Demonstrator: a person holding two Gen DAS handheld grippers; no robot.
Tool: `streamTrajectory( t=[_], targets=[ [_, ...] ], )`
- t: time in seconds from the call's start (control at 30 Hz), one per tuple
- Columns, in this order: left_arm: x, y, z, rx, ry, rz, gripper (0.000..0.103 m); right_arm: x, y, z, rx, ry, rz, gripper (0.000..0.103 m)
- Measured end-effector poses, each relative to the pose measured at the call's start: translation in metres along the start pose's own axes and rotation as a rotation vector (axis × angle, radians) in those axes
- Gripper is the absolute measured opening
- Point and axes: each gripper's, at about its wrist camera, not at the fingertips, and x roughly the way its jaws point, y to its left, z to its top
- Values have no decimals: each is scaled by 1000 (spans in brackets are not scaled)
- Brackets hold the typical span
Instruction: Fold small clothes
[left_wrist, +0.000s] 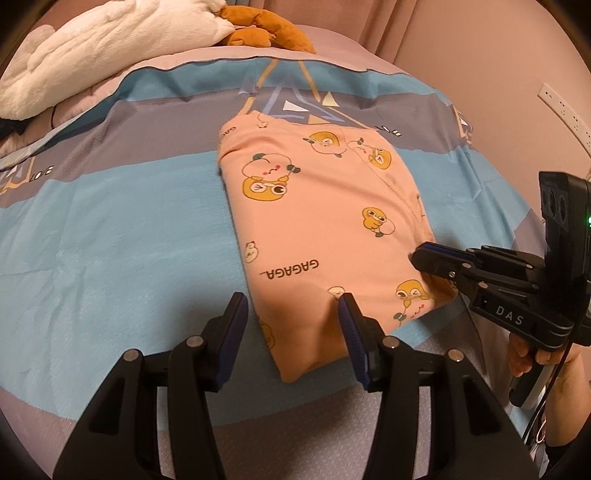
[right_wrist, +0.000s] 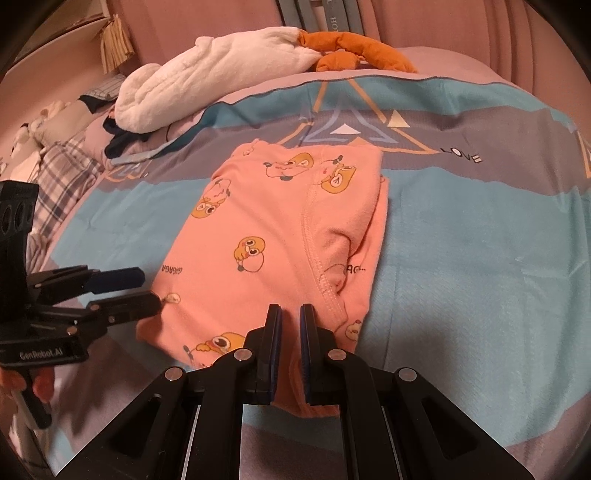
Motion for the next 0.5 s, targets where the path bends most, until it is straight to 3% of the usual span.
streamTrajectory(
  t=[0.2,0.27,0.33,0.5],
  targets=[
    [-4,0,1,-19,-6,10,58,-5,-3,-6,1,5,-7,6],
    [-5,-1,1,-17,-7,17,59,-7,-5,-8,7,8,-13,9],
    [-5,-3,1,-21,-7,26,65,-8,-7,-11,20,17,-14,20],
    [-5,-6,3,-27,-14,29,69,-18,-14,-18,61,24,25,23]
  ],
)
